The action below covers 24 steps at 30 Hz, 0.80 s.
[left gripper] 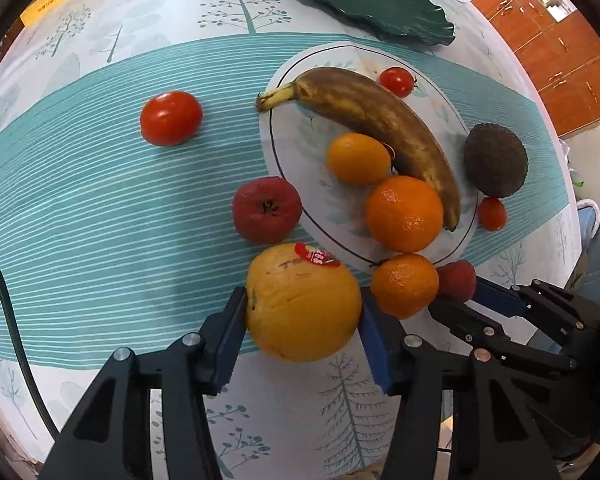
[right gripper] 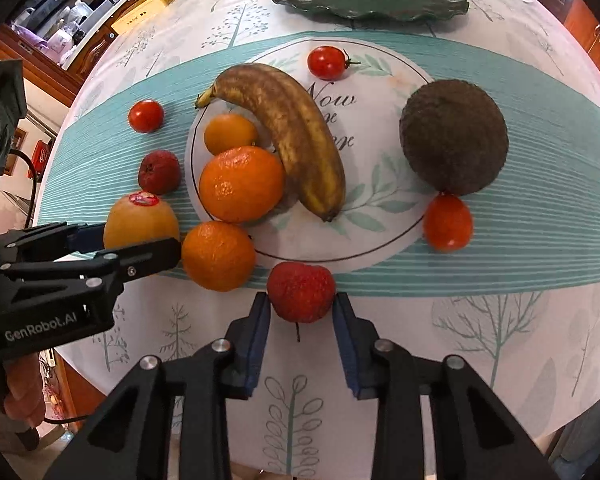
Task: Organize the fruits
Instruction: 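Grasp the yellow grapefruit with the left tool while the right tool grasps the red textured fruit, then carry the grapefruit with the left tool while the right tool carries the red fruit onto the green plate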
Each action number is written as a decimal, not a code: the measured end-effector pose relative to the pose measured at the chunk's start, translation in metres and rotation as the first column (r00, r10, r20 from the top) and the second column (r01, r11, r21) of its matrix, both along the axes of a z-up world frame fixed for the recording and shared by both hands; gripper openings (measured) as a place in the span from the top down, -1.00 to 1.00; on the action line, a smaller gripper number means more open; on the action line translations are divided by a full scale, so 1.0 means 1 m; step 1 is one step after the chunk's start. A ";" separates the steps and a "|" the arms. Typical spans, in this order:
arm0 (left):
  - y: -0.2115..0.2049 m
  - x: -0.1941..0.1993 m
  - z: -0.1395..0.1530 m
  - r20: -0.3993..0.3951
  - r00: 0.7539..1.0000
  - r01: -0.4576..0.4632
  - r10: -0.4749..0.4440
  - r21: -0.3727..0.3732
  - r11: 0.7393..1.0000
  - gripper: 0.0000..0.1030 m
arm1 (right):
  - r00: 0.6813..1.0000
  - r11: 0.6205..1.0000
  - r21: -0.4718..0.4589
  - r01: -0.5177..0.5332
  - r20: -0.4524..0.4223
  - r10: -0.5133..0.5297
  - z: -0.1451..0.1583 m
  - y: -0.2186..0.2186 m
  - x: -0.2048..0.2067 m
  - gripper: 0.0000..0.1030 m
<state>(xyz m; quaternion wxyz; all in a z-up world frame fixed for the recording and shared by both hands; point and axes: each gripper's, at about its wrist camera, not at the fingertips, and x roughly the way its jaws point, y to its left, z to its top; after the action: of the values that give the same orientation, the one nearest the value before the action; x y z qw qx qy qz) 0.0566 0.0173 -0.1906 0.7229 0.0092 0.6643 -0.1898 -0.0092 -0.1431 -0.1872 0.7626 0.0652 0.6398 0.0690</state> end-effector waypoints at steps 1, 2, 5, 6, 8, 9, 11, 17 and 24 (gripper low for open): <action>0.000 0.001 0.000 0.001 1.000 -0.001 0.001 -0.002 1.000 -0.01 | 1.000 1.000 -0.002 -0.002 0.003 0.002 0.000 0.000 0.001 0.37; 0.000 0.001 -0.001 0.002 1.000 -0.001 0.001 -0.002 1.000 -0.01 | 1.000 1.000 -0.006 -0.004 0.006 0.004 0.000 0.001 0.001 0.37; 0.006 -0.001 -0.001 0.009 1.000 0.006 -0.006 0.000 1.000 -0.01 | 1.000 1.000 -0.014 -0.009 0.012 0.010 0.000 0.002 0.003 0.37; 0.009 -0.004 0.001 0.013 1.000 0.010 -0.010 0.001 1.000 -0.01 | 1.000 1.000 -0.016 -0.009 0.013 0.009 0.000 0.002 0.004 0.37; 0.006 -0.003 0.003 0.031 0.999 0.016 -0.017 0.028 0.999 -0.01 | 1.000 1.000 -0.018 -0.010 0.016 0.011 0.000 0.004 0.005 0.37; 0.004 -0.003 0.001 0.033 0.999 0.019 -0.020 0.032 0.999 -0.01 | 1.000 1.000 -0.017 -0.012 0.019 0.013 -0.001 0.004 0.004 0.37; 0.003 -0.001 0.001 0.031 0.999 0.018 -0.019 0.031 0.999 0.01 | 1.000 1.000 -0.014 -0.017 0.026 0.017 -0.001 0.004 0.004 0.39; 0.016 0.003 0.009 0.044 0.999 -0.021 0.020 0.028 0.999 0.04 | 0.999 1.000 0.005 -0.031 0.035 0.030 0.005 0.005 0.001 0.42; 0.036 0.010 0.063 0.178 0.983 -0.036 0.039 -0.023 0.999 0.04 | 0.996 1.000 -0.002 -0.027 0.090 0.027 0.042 -0.007 -0.003 0.42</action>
<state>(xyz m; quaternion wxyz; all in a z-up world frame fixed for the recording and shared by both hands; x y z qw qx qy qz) 0.0668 0.0532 -0.1271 0.7830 0.0065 0.5951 -0.1811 -0.0126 -0.1498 -0.1452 0.7896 0.0532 0.6057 0.0821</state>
